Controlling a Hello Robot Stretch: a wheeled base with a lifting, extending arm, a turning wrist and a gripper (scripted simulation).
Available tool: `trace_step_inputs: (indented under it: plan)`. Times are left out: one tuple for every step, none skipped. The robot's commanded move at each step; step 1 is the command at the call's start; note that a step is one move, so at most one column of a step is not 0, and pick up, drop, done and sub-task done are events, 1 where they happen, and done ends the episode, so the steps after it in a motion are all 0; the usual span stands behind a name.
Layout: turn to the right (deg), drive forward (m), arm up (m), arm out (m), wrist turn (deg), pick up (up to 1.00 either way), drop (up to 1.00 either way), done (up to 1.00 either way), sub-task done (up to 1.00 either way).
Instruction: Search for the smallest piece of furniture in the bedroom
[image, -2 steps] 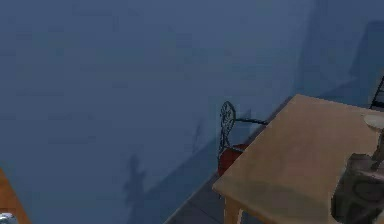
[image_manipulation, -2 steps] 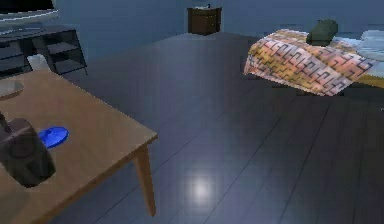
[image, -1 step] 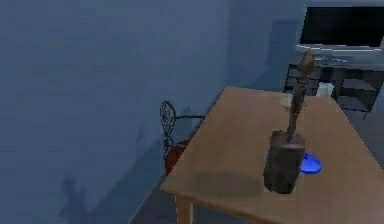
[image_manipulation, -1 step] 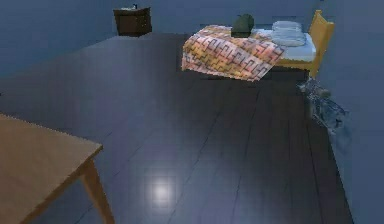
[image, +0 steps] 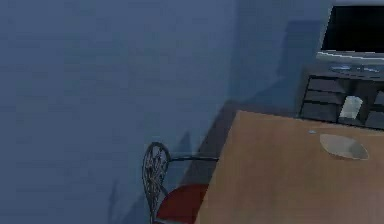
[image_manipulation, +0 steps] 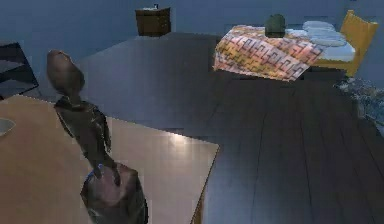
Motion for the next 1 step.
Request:
trace_step_inputs:
  plan:
    - [0.0,0.00,0.00,0.00,0.0,0.00,0.00,1.00,0.00]
